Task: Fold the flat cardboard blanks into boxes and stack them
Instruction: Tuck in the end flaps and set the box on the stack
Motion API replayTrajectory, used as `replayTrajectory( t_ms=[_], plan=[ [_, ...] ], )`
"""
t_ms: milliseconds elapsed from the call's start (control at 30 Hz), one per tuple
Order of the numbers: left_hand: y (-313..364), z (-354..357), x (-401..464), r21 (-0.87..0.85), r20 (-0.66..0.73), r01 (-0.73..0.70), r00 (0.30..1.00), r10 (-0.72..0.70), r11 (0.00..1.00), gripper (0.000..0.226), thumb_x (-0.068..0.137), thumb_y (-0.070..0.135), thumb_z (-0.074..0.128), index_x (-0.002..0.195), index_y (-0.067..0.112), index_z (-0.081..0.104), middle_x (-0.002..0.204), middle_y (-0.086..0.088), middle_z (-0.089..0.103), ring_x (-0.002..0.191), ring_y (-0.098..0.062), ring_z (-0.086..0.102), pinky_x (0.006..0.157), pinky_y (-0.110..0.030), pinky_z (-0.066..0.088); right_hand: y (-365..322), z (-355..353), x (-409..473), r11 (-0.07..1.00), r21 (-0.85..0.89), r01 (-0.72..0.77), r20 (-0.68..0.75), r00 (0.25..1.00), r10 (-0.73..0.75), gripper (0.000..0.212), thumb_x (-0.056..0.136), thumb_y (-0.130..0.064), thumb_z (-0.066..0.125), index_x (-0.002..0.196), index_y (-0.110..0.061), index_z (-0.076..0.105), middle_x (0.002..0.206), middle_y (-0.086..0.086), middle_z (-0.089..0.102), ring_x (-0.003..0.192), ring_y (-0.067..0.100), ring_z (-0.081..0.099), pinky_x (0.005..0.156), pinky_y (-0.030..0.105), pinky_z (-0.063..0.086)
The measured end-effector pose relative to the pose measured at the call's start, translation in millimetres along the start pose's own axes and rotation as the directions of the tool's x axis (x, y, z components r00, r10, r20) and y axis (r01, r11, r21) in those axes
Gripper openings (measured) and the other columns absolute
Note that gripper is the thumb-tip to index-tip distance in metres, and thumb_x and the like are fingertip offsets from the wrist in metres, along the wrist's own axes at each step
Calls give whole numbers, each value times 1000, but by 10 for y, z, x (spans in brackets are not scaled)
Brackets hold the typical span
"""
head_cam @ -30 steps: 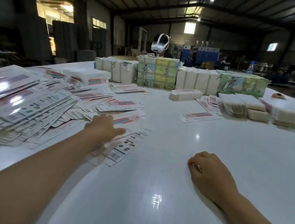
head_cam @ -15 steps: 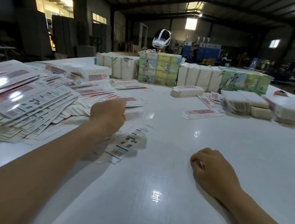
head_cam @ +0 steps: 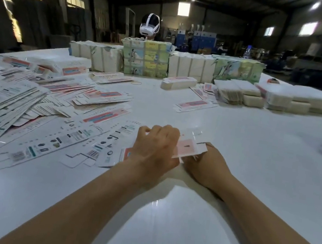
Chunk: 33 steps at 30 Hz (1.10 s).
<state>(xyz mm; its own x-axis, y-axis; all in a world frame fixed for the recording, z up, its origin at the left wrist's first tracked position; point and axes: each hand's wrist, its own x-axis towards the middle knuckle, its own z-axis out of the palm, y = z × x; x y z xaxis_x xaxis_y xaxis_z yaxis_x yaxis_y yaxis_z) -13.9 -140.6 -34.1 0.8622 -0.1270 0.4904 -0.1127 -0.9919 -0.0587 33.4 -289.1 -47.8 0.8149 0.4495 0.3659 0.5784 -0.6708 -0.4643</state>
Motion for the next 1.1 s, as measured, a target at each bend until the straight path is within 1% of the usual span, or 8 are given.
replayTrajectory(
  t_ms=[133,267,367,533,667,900,1033,1100],
  plan=[
    [-31,26,-8,-125,1,24,1000,-25,992,40,74,51,55,90,25,30,97,6,39,96,-19,39,86,-36,23,42,-92,24,943,306,-131,-1,990,138,20,79,-4,59,94,-6,72,97,8,72,88,24,64,67,20,48],
    [-136,27,-5,-185,-1,41,999,-42,982,38,79,54,52,91,26,28,99,8,31,97,-19,34,88,-37,21,115,-272,35,397,886,-239,202,970,132,53,57,-4,41,103,19,55,106,25,67,97,37,65,86,37,56],
    [-141,-7,-19,-251,-28,13,999,-21,968,40,80,55,56,99,24,38,107,3,44,99,-19,37,92,-39,27,68,-326,25,134,937,-322,312,946,87,29,84,-11,47,105,1,64,102,23,68,83,36,70,65,36,60],
    [-67,-80,-47,-234,-2,-35,999,36,972,77,81,60,56,141,18,33,134,-4,43,114,-26,42,94,-38,31,47,-250,3,37,920,-391,374,900,222,20,96,-13,46,101,-2,63,83,13,73,63,24,71,47,27,55],
    [-24,-140,-71,-77,-23,-54,998,53,996,87,80,70,42,147,17,25,141,-4,38,119,-26,40,96,-38,31,52,-255,-6,-9,912,-409,399,885,241,17,92,-5,48,98,2,62,78,15,72,60,23,69,46,25,55],
    [39,-210,-96,-7,-35,-149,988,149,989,84,81,66,48,143,12,35,136,-11,44,112,-32,46,91,-42,36,34,-326,-32,51,858,-511,503,856,117,30,64,-11,70,93,-5,75,93,19,70,61,25,68,40,23,52],
    [32,-245,-97,73,-4,-186,982,187,980,87,80,71,38,145,14,32,136,-10,43,110,-31,45,90,-41,35,47,-318,-42,198,828,-524,503,851,148,50,54,-19,78,101,-3,71,96,17,71,67,22,69,43,25,54],
    [22,-239,-100,97,27,-193,981,191,976,87,80,72,42,146,16,27,136,-8,41,111,-29,44,89,-39,33,46,-308,-43,267,810,-522,498,853,157,39,56,-12,76,94,-4,74,94,16,71,68,21,68,45,26,55]
  ],
)
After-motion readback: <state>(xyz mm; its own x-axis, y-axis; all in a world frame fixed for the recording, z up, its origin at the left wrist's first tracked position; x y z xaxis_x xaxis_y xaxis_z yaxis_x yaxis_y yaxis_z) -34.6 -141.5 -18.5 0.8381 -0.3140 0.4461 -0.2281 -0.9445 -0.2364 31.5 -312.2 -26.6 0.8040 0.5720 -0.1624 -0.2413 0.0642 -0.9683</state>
